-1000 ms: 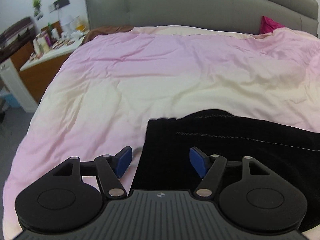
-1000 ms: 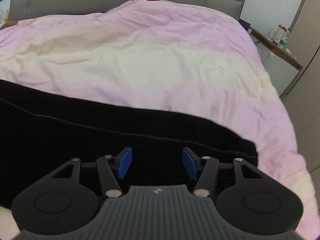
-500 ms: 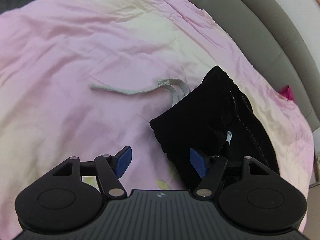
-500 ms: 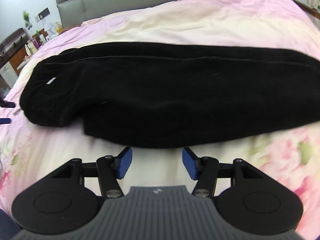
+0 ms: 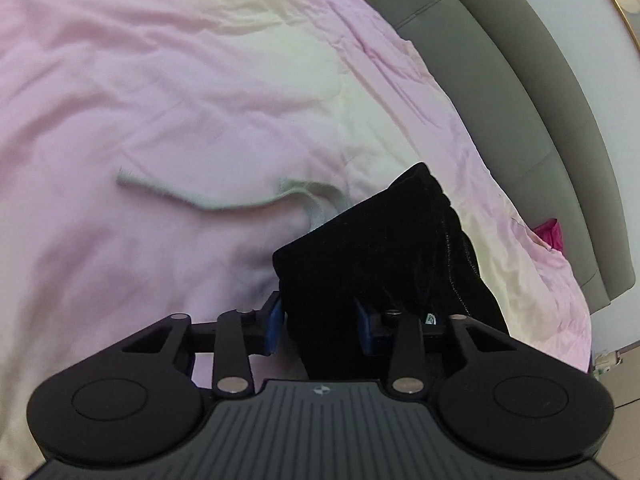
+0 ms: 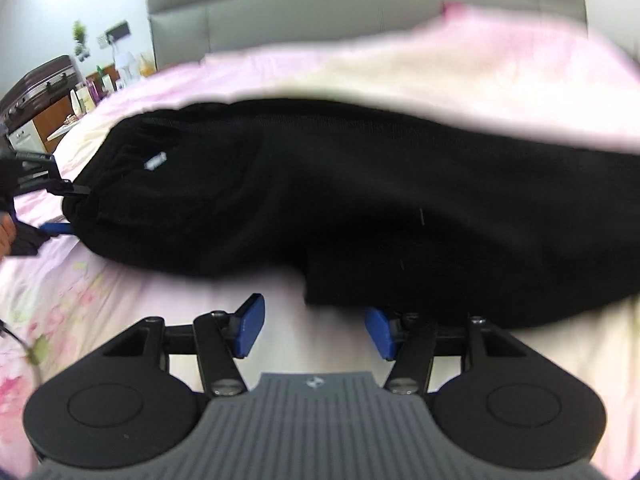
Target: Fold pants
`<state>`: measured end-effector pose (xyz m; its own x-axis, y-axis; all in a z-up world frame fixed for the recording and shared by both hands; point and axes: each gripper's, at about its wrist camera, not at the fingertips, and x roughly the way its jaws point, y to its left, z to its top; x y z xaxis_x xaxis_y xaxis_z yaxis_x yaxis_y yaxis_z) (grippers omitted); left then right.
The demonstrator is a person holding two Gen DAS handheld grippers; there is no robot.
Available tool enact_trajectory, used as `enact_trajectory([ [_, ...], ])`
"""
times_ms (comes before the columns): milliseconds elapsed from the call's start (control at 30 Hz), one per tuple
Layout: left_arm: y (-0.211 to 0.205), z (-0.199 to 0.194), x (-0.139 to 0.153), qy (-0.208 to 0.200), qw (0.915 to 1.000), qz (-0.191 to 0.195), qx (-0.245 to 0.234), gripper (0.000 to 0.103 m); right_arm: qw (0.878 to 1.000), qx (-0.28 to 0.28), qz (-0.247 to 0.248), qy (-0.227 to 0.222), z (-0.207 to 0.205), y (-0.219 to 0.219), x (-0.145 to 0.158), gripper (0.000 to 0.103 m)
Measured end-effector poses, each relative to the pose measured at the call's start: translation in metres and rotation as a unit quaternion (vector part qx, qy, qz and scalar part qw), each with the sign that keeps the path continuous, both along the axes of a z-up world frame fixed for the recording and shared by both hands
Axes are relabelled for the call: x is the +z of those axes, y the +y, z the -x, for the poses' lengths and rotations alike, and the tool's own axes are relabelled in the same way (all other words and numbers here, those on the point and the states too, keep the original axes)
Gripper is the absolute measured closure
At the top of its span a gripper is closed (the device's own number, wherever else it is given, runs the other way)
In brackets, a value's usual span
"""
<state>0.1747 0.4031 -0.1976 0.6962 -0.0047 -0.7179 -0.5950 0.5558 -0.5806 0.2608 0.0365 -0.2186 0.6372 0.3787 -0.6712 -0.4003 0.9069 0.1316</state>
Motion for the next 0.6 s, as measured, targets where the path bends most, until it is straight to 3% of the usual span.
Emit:
enact_trajectory([
  [100,-0.001,-0.016,0.023,0.012,0.9995,-0.024,-0.016,0.069,0.998,0.018,0.026,-0.047,-0.003,0.011,0.004,0.050],
  [200,-0.004,-0.029,0.034,0.030,0.9977,-0.050,-0.034,0.070,0.997,0.042,0.061,-0.037,-0.018,0.021,-0.009,0.051],
  [267,-0.006,-0.032,0.037,0.035,0.9968,-0.060,-0.038,0.070,0.995,0.051,0.077,-0.033,-0.031,0.026,-0.019,0.063],
  [333,-0.006,-0.032,0.041,0.040,0.9964,-0.064,-0.039,0.073,0.995,0.051,0.078,-0.033,-0.036,0.027,-0.018,0.086],
  [433,-0.008,-0.036,0.059,0.053,0.9946,-0.079,-0.041,0.076,0.995,0.078,0.056,-0.027,-0.033,0.017,0.000,0.098],
  [600,-0.017,-0.030,0.090,0.087,0.9890,-0.108,-0.052,0.077,0.987,0.155,0.039,-0.002,0.002,-0.027,0.057,0.100],
])
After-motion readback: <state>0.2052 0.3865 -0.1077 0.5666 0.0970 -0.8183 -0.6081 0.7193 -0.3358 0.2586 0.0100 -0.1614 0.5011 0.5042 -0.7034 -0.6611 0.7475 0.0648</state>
